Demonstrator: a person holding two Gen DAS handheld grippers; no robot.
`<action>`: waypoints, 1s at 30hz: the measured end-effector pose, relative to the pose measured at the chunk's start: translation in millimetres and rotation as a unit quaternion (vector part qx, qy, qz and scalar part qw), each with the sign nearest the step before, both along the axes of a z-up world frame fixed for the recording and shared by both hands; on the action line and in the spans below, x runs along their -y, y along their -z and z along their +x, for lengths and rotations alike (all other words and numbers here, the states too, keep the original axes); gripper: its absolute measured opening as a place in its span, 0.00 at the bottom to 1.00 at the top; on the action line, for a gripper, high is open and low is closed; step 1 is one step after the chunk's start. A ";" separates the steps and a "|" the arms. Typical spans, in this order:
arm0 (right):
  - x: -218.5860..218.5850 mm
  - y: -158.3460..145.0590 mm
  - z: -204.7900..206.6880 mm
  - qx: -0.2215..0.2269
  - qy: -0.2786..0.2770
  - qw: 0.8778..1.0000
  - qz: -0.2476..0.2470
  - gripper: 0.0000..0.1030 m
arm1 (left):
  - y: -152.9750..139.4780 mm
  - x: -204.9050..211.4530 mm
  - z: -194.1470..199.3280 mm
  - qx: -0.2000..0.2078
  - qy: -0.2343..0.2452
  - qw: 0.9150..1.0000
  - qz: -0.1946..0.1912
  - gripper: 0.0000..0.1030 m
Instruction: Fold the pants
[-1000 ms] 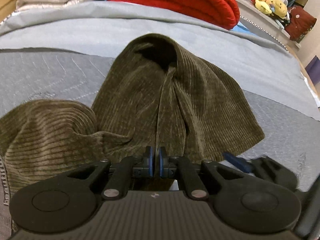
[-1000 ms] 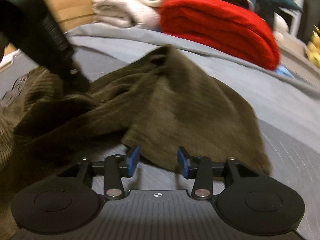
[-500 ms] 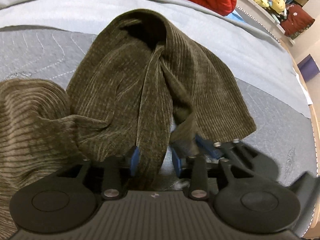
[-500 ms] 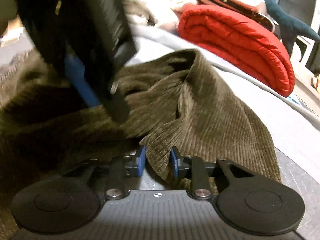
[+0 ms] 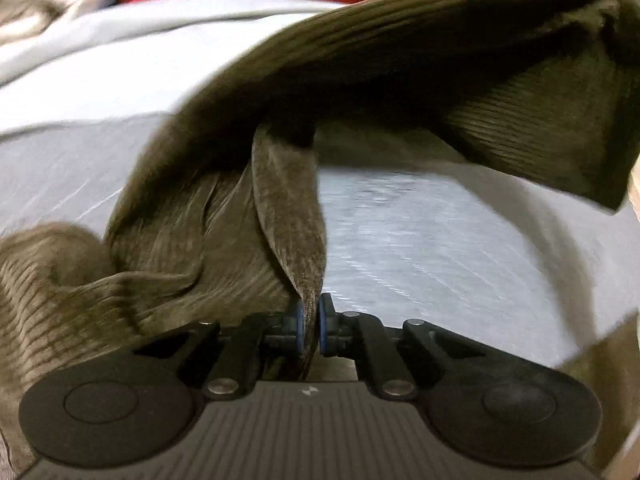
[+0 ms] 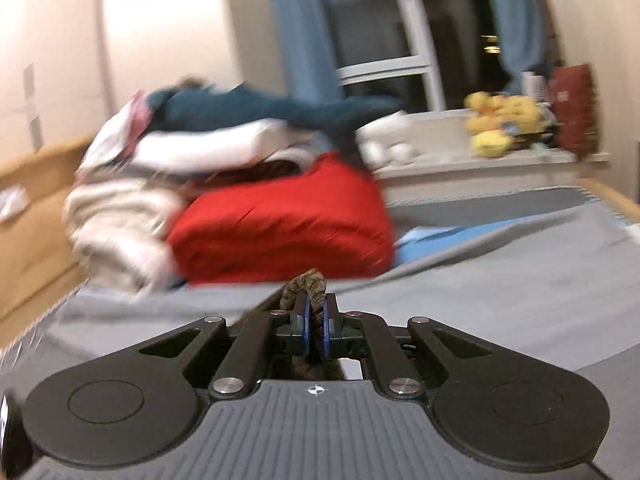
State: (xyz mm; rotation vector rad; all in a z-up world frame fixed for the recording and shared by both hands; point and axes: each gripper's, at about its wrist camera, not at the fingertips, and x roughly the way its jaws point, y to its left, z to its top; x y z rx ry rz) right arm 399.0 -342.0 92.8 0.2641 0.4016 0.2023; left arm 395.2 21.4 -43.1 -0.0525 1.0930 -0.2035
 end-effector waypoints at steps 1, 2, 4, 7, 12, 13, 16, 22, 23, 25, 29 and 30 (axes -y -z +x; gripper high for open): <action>19.4 -12.7 4.5 -0.005 0.015 1.000 0.004 0.05 | -1.5 5.4 -4.6 0.006 0.023 1.000 0.002 0.07; 42.3 -26.2 7.4 -0.011 0.034 0.999 0.010 0.05 | -3.3 13.1 -9.9 0.013 0.056 0.998 0.003 0.07; 82.2 -43.0 16.5 -0.026 0.073 0.997 0.012 0.05 | -7.4 31.0 -24.1 0.029 0.134 0.991 0.006 0.07; 143.6 -55.0 24.5 -0.066 0.154 0.986 0.004 0.05 | -10.5 48.7 -43.9 0.050 0.225 0.973 0.008 0.07; 229.4 4.8 41.6 -0.182 0.310 0.932 -0.042 0.11 | 1.8 78.1 -75.1 0.043 0.337 0.939 0.047 0.46; 236.0 28.5 41.6 -0.214 0.344 0.912 -0.066 0.11 | 1.2 79.1 -78.7 0.040 0.349 0.935 0.042 0.54; 245.4 92.4 21.1 -0.280 0.398 0.872 -0.055 0.13 | -11.4 65.5 -74.4 0.049 0.337 0.940 0.011 0.59; 227.1 167.7 -56.2 -0.271 0.392 0.878 0.051 0.40 | -28.8 7.6 -44.2 0.062 0.198 0.978 -0.014 0.59; 226.4 178.5 -70.7 -0.275 0.394 0.874 0.067 0.42 | -28.3 -6.8 -39.4 0.061 0.164 0.984 -0.008 0.59; 223.2 197.9 -91.2 -0.289 0.410 0.858 0.111 0.44 | -26.8 -39.9 -28.9 0.048 0.085 0.995 0.001 0.60; 222.2 229.1 -118.8 -0.325 0.441 0.825 0.141 0.47 | -15.0 -125.1 -20.9 0.015 -0.089 0.996 0.017 0.67; 225.5 237.1 -120.2 -0.341 0.444 0.817 0.137 0.49 | -9.6 -148.4 -22.1 0.004 -0.133 0.991 0.027 0.70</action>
